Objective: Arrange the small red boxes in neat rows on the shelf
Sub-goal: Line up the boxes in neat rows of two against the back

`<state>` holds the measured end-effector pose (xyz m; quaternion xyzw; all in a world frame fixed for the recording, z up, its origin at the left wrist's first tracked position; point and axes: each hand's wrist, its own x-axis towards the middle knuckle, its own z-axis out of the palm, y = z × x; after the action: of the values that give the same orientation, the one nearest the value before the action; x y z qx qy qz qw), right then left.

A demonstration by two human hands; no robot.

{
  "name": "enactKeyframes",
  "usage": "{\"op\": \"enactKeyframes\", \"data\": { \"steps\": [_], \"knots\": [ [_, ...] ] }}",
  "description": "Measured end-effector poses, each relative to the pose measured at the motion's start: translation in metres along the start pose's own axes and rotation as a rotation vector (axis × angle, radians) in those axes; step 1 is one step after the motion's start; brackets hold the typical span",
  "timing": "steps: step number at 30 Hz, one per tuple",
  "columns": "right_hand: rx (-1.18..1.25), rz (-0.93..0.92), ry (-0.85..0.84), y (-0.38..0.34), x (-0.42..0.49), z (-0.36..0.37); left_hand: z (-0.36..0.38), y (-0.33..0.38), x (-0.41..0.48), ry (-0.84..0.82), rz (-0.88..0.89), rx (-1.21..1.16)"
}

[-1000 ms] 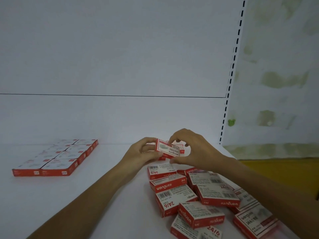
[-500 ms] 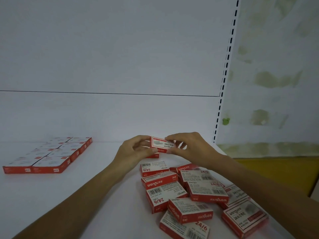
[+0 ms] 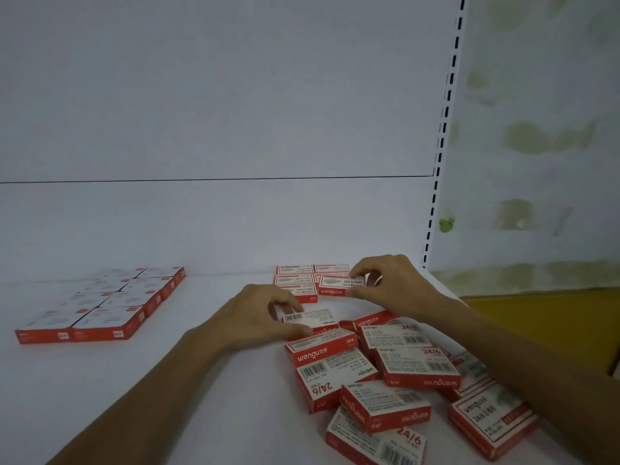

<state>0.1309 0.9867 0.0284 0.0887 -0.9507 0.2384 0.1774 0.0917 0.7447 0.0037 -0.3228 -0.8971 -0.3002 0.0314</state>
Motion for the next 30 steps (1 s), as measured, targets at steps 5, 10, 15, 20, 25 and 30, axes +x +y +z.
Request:
{"op": "enactKeyframes", "data": {
  "steps": [5,10,15,20,25,30],
  "knots": [
    [-0.046,0.105,-0.225,-0.002,0.006,0.003,0.003,0.003,0.001,-0.01,0.026,0.001],
    [-0.077,0.147,-0.242,-0.008,0.018,0.002,0.003,0.006,0.0,-0.009,0.041,-0.007],
    [-0.065,0.164,-0.198,-0.007,0.023,0.009,0.003,0.006,0.0,-0.009,0.025,-0.033],
    [-0.11,0.147,-0.19,-0.005,0.023,0.014,0.002,0.006,0.0,-0.003,0.034,-0.021],
    [-0.187,0.14,-0.173,-0.006,0.025,0.015,0.002,0.008,0.0,0.004,0.028,-0.013],
    [-0.248,0.173,-0.177,-0.007,0.029,0.015,0.001,0.005,0.0,-0.021,0.002,-0.027]
  ]
}}
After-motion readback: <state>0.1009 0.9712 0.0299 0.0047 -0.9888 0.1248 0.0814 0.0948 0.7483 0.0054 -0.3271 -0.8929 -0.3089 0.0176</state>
